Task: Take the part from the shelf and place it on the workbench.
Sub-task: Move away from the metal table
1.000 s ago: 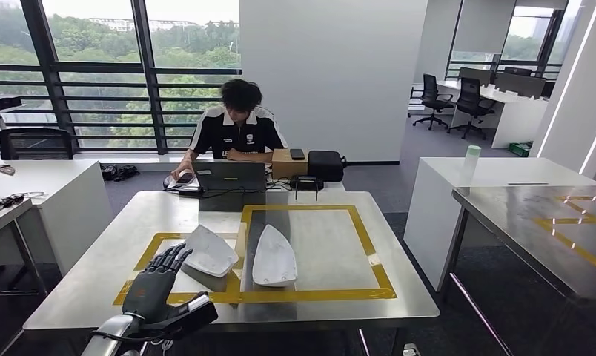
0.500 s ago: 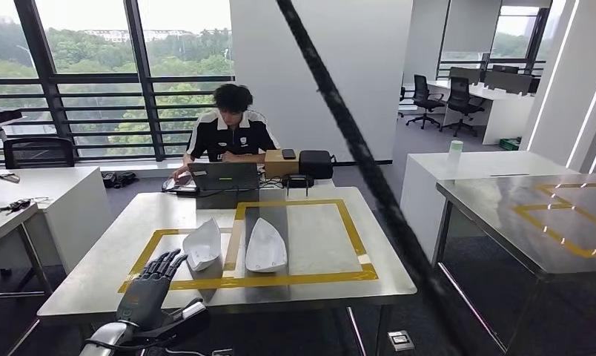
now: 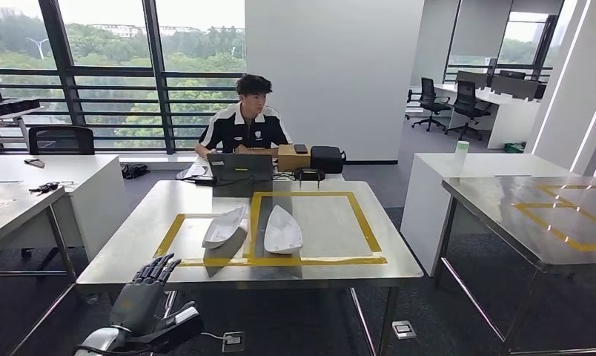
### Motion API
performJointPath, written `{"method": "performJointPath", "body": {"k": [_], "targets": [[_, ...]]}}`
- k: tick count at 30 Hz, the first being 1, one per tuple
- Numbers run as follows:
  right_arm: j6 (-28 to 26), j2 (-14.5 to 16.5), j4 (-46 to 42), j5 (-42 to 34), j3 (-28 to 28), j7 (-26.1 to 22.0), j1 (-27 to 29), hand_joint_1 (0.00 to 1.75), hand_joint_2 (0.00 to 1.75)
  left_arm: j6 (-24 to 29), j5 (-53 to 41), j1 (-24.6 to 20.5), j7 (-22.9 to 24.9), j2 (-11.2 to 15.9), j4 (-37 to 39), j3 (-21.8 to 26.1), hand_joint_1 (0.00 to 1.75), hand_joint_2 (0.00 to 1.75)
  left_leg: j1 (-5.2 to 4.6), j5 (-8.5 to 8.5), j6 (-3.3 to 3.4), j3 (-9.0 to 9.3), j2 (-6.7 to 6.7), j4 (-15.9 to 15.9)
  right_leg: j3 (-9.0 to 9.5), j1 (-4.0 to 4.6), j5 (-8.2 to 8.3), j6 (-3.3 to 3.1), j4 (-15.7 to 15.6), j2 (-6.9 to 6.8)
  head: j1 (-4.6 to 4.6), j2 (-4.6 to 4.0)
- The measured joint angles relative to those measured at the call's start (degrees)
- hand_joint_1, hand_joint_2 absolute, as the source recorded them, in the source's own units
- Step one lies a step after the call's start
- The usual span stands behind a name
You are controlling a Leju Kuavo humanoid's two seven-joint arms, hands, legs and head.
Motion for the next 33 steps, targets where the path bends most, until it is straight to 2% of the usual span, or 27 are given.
{"method": "performJointPath", "body": {"k": [1,2,3,4,5,6,7,8,9,11,12,13,15,16,17,18,20,22,24,25,26,27,28,29,30,32,33], "targets": [[0.0,0.0,0.0,0.0,0.0,0.0,0.0,0.0,0.0,0.0,0.0,0.1,0.0,0.0,0.1,0.0,0.0,0.0,-0.1,0.65,0.03,-0.82,-0.02,0.0,-0.47,0.02,-1.28,-0.03,3.2,0.06,-0.01,-0.01],[0.0,0.0,0.0,0.0,0.0,0.0,0.0,0.0,0.0,0.0,0.0,0.3,0.0,0.0,0.1,0.0,0.0,0.0,-0.19,1.29,0.01,-1.65,-0.03,0.1,-0.21,0.06,-1.25,-0.15,4.9,0.11,0.01,-0.01],[0.0,0.0,0.0,0.0,0.0,0.0,0.0,0.0,0.0,0.1,0.1,0.4,0.0,0.1,0.2,0.0,0.0,0.0,-0.25,1.91,-0.07,-2.45,-0.03,0.1,0.97,0.13,-0.19,-0.34,4.7,0.15,0.01,-0.01],[0.0,0.0,0.0,0.1,0.0,0.0,-0.1,0.0,0.0,0.1,0.2,0.6,-0.1,0.1,0.2,0.0,0.0,0.0,-0.28,2.53,-0.18,-3.22,-0.04,0.1,3.27,0.24,1.25,-0.58,2.4,0.18,0.01,-0.01],[0.0,0.0,0.0,0.1,0.0,0.0,-0.1,0.0,0.0,0.1,0.2,0.7,-0.1,0.2,0.2,0.0,0.0,0.0,-0.28,3.09,-0.34,-3.82,-0.02,0.2,6.26,0.38,2.03,-0.86,-1.3,0.21,0.02,0.0],[0.0,0.0,0.0,0.1,0.0,0.0,-0.2,0.0,0.0,0.1,0.3,0.7,-0.2,0.3,0.1,0.0,0.0,0.0,-0.29,3.6,-0.59,-4.29,0.01,0.2,9.24,0.59,1.99,-1.16,-5.5,0.23,0.0,0.0],[0.0,-0.1,0.0,0.1,0.0,0.0,-0.3,0.0,0.0,0.1,0.3,0.8,-0.2,0.4,0.0,0.0,0.0,0.0,-0.28,4.09,-0.91,-4.49,0.07,0.1,11.44,0.81,1.68,-1.49,-8.7,0.27,-0.02,0.01],[0.0,-0.1,0.0,0.1,0.0,0.0,-0.3,0.0,0.0,0.2,0.4,0.8,-0.3,0.5,0.0,0.0,0.0,0.0,-0.22,4.54,-1.26,-4.54,0.14,0.0,12.62,1.02,1.16,-1.82,-10.7,0.31,-0.06,0.01],[0.0,-0.1,0.0,0.2,0.0,0.1,-0.4,0.0,0.0,0.2,0.4,0.9,-0.3,0.6,0.0,0.0,0.0,0.0,-0.17,5.04,-1.65,-4.53,0.19,-0.2,12.88,1.25,1.15,-2.17,-11.4,0.33,-0.09,0.01],[0.0,-0.1,0.0,0.3,0.0,0.1,-0.4,0.0,0.0,0.3,0.5,1.1,-0.3,0.9,0.0,0.0,0.0,0.0,-0.06,5.31,-2.32,-4.84,0.13,-0.3,12.43,1.16,2.32,-2.9,-11.9,0.18,-0.12,0.01],[0.0,-0.1,0.0,0.4,0.0,0.2,-0.4,0.0,0.0,0.4,0.5,1.2,-0.4,1.1,0.0,0.0,0.0,0.0,-0.06,4.21,-2.6,-5.33,0.06,0.4,12.03,1.05,3.03,-3.29,-12.2,0.05,-0.11,0.01],[0.0,-0.1,0.0,0.5,0.0,0.2,-0.4,0.0,0.0,0.5,0.6,1.3,-0.4,1.4,0.0,0.0,0.0,0.0,-0.05,2.05,-2.84,-6.11,-0.02,2.3,11.47,0.89,3.8,-3.61,-12.4,-0.07,-0.13,0.0],[0.0,-0.1,0.0,0.6,0.0,0.1,-0.4,0.0,0.0,0.5,0.9,1.5,-0.6,1.8,0.0,0.0,0.0,0.0,-0.01,-3.51,-3.25,-7.86,-0.08,8.9,9.92,0.88,5.12,-3.97,-12.5,-0.14,-0.14,-0.01],[0.0,-0.1,0.0,0.6,0.0,0.1,-0.3,0.0,0.0,0.6,0.9,1.7,-0.6,2.0,0.0,0.0,0.0,0.0,0.02,-5.22,-3.41,-8.43,-0.08,12.4,9.05,0.89,5.79,-3.98,-12.5,-0.15,-0.14,-0.01],[0.0,-0.1,0.0,0.6,0.0,0.1,-0.3,0.0,0.0,0.6,1.0,1.9,-0.6,2.1,0.0,0.0,0.0,0.0,0.04,-5.54,-3.52,-8.41,-0.07,14.7,8.16,0.89,6.47,-3.95,-12.5,-0.17,-0.14,-0.01],[0.0,-0.1,0.0,0.7,0.1,0.1,-0.3,0.0,0.0,0.6,1.0,2.2,-0.6,2.2,0.0,0.0,0.0,0.0,0.06,-4.63,-3.57,-7.58,-0.07,15.2,7.24,0.88,7.14,-3.86,-12.4,-0.19,-0.14,-0.01],[0.0,-0.1,0.0,0.8,0.1,0.0,-0.3,0.0,0.0,0.6,1.2,2.4,-0.9,2.4,-0.1,0.0,0.0,0.0,0.11,-1.88,-3.52,-3.91,-0.05,11.8,5.55,0.85,8.34,-3.62,-12.2,-0.24,-0.14,-0.01],[0.0,-0.1,0.0,1.0,0.1,-0.1,-0.3,0.0,0.0,0.6,1.4,2.4,-1.3,2.5,-0.2,0.0,0.0,0.0,0.12,-0.8,-3.46,-1.23,-0.03,8.5,4.74,0.83,8.9,-3.47,-12.1,-0.25,-0.13,-0.01],[0.0,-0.1,0.0,1.0,0.1,-0.1,-0.3,0.0,0.0,0.6,1.5,2.5,-1.5,2.5,-0.2,0.0,0.0,0.0,0.12,-0.82,-3.44,-0.58,-0.03,7.7,4.62,0.83,8.99,-3.43,-12.0,-0.25,-0.13,-0.01],[0.0,-0.1,0.0,1.1,0.2,-0.1,-0.3,0.0,0.0,0.6,1.9,2.5,-2.1,2.5,-0.6,0.0,0.0,0.0,0.0,-1.72,-3.28,0.95,-0.05,5.4,4.34,0.88,9.17,-3.28,-11.9,-0.27,-0.14,-0.01],[0.0,-0.1,0.0,1.2,0.2,-0.2,-0.3,0.0,0.0,0.2,2.8,2.9,-3.4,2.7,-1.1,0.0,0.0,0.0,-0.21,-2.53,-2.84,2.26,-0.07,3.2,4.12,0.87,9.55,-2.92,-11.8,-0.29,-0.14,-0.01],[0.0,-0.1,0.0,1.4,0.3,-0.3,-0.2,0.0,0.0,-0.5,4.0,3.7,-5.1,3.0,-2.0,0.0,0.0,0.0,-0.35,-3.03,-2.06,3.35,0.0,1.1,3.8,0.76,9.83,-2.37,-11.5,-0.27,-0.17,-0.01],[0.0,-0.1,0.0,1.5,0.4,-0.4,-0.1,0.0,0.0,-1.2,5.3,4.5,-6.9,3.3,-3.0,0.1,0.0,0.0,-0.48,-3.41,-1.21,4.27,0.05,-0.9,3.28,0.67,9.53,-1.75,-10.7,-0.22,-0.19,-0.01],[0.2,-0.1,0.0,1.7,0.5,-0.4,0.0,0.0,0.0,-1.8,6.3,5.4,-8.1,3.5,-3.8,0.1,0.0,0.0,-0.49,-2.79,-0.47,3.76,0.12,-0.9,2.6,0.49,8.28,-1.2,-9.1,-0.14,-0.19,-0.01],[0.4,-0.1,0.0,1.8,0.5,-0.5,0.1,0.0,0.0,-2.1,6.8,6.0,-8.6,3.7,-4.3,0.1,0.0,0.0,-0.41,-2.12,0.02,3.3,0.18,-1.0,1.5,0.33,6.13,-0.8,-6.2,-0.04,-0.2,-0.01],[0.7,-0.2,0.0,1.9,0.5,-0.5,0.1,0.0,0.0,-2.1,7.0,6.6,-8.8,3.9,-4.8,0.1,0.0,0.0,-0.44,-1.25,0.17,2.25,0.12,-0.9,-0.67,0.19,1.53,-0.43,0.8,0.03,-0.19,-0.01],[0.6,-0.2,0.0,1.9,0.5,-0.5,0.1,0.0,0.0,-2.2,7.1,7.0,-8.9,4.1,-5.0,0.1,0.0,0.0,-0.45,-0.9,0.11,1.75,0.1,-0.8,-0.93,0.14,0.41,-0.36,3.0,0.05,-0.19,-0.01]]}}
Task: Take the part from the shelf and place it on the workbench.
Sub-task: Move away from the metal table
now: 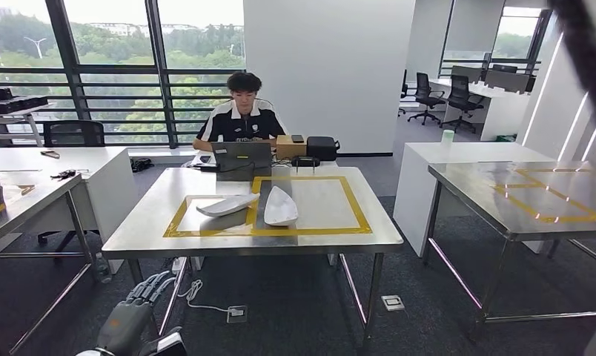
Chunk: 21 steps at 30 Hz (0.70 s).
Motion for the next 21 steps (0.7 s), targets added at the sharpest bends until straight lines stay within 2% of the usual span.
{"method": "performJointPath", "body": {"k": [1,2,4,5,6,8,9,10,16,21], "targets": [[0.0,0.0,0.0,0.0,0.0,-0.1,0.0,0.0,0.0,0.0,0.0,0.5,-0.1,0.1,-0.2,0.0,0.0,0.0,0.0,0.28,-0.11,-0.41,0.0,0.1,0.83,-0.01,-0.03,-0.01,0.1,0.01,0.0,0.0],[-0.1,0.0,0.0,0.0,0.0,-0.1,0.0,0.0,0.0,0.0,0.0,1.0,-0.3,0.2,-0.3,0.0,0.0,0.0,0.02,0.51,-0.25,-0.76,0.01,0.2,2.73,-0.01,0.83,-0.11,-1.9,0.01,0.01,0.0],[0.0,0.0,0.0,0.0,0.0,-0.2,0.0,0.0,0.0,0.0,0.0,1.4,-0.7,0.3,-0.6,0.0,0.0,0.0,0.02,0.86,-0.65,-1.25,0.05,0.3,7.9,0.05,2.85,-0.46,-9.2,0.03,0.0,0.0],[0.0,0.0,0.0,0.0,0.0,-0.2,-0.1,0.0,0.44,0.0,0.0,1.4,-0.8,0.4,-0.8,0.0,0.0,0.0,-0.02,1.0,-0.89,-1.39,0.08,0.4,9.64,0.18,3.4,-0.69,-12.1,0.05,0.0,0.0],[0.0,0.0,0.0,0.0,0.0,-0.1,-0.1,0.0,0.87,0.1,0.0,1.4,-0.9,0.4,-0.9,0.0,0.0,0.44,-0.1,1.08,-1.09,-1.48,0.1,0.5,10.52,0.26,3.58,-0.86,-13.8,0.06,-0.01,0.0],[-0.1,0.0,0.0,0.0,0.0,-0.1,-0.1,0.0,1.75,0.1,0.0,1.4,-1.0,0.5,-1.0,0.0,0.0,1.31,-0.21,1.27,-0.8,-1.57,0.12,0.4,10.58,0.42,3.82,-1.0,-14.4,0.04,-0.02,0.0],[-0.1,0.0,0.0,0.0,0.0,-0.1,0.0,0.0,1.75,0.1,0.0,1.4,-1.0,0.4,-1.0,0.0,0.0,1.75,-0.22,1.37,-0.65,-1.57,0.11,0.4,10.56,0.45,3.93,-1.04,-14.4,0.03,-0.02,0.0],[-0.1,0.0,0.0,0.0,0.0,0.0,0.0,0.0,1.75,0.1,-0.1,1.4,-1.0,0.4,-1.0,0.0,0.0,1.75,-0.2,1.49,-0.51,-1.57,0.12,0.3,10.51,0.52,3.98,-1.12,-14.4,0.03,-0.02,0.0],[-0.1,0.0,0.0,0.1,0.0,1.2,-0.1,0.0,1.75,0.1,-0.5,1.2,-0.4,0.2,-0.6,0.0,0.0,1.75,-0.11,2.23,-1.63,-1.5,0.13,-0.4,10.15,0.63,4.37,-1.82,-14.4,0.04,-0.02,0.0],[-0.1,0.0,0.0,0.2,0.0,1.2,-0.1,0.0,1.75,0.1,-0.6,1.0,-0.2,-0.4,-0.3,0.0,0.0,1.75,-0.04,2.49,-2.04,-1.52,0.14,-0.6,10.07,0.69,4.53,-2.03,-14.3,0.04,-0.02,0.0]]}}
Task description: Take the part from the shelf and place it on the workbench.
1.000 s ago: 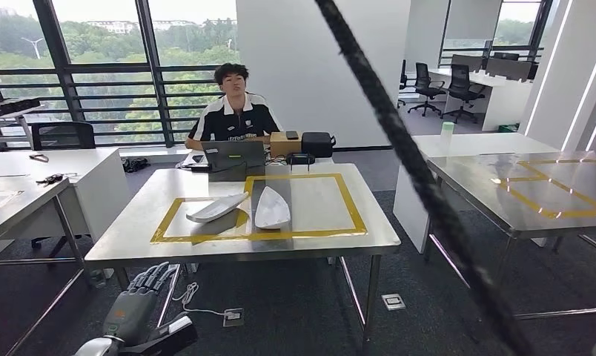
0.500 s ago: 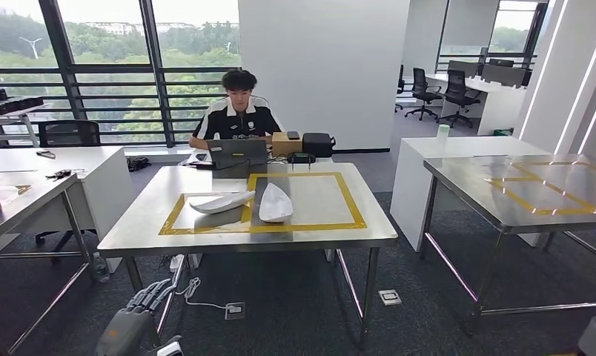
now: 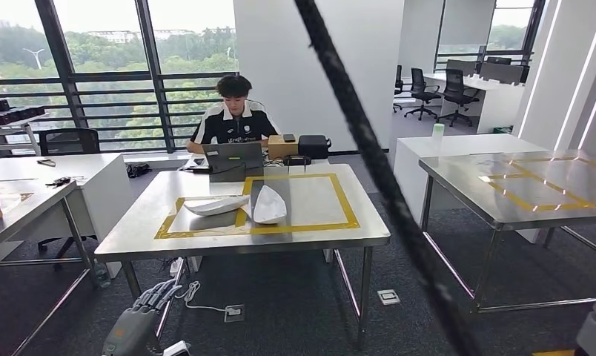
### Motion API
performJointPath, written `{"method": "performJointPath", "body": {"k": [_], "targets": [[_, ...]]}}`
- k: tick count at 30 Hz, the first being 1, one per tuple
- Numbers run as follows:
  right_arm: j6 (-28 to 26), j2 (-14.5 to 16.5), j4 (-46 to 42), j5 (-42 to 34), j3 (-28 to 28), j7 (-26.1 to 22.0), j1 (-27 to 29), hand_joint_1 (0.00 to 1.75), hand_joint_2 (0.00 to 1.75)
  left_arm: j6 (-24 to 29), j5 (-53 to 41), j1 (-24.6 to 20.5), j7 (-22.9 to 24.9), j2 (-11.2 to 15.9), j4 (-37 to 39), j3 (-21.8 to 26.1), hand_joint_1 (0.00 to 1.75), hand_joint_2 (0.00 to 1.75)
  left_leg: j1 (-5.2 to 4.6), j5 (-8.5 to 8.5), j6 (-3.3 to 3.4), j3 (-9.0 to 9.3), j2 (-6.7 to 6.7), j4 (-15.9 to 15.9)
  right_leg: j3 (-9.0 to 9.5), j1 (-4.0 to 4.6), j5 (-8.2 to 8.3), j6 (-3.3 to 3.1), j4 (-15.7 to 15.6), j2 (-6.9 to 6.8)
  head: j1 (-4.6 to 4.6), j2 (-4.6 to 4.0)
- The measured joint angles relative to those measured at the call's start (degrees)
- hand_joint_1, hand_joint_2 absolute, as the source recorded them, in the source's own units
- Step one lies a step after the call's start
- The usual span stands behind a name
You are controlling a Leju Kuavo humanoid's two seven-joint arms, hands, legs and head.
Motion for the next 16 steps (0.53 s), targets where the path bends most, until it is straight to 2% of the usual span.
{"method": "performJointPath", "body": {"k": [16], "targets": [[0.0,0.0,0.0,-0.6,0.0,-1.1,0.0,0.0,1.75,-0.4,0.6,-0.4,-0.5,-0.8,0.5,0.0,0.0,1.75,0.01,0.08,-0.11,-0.07,-0.01,0.1,-0.03,-0.12,0.18,0.03,0.0,0.01,0.01,0.0]]}}
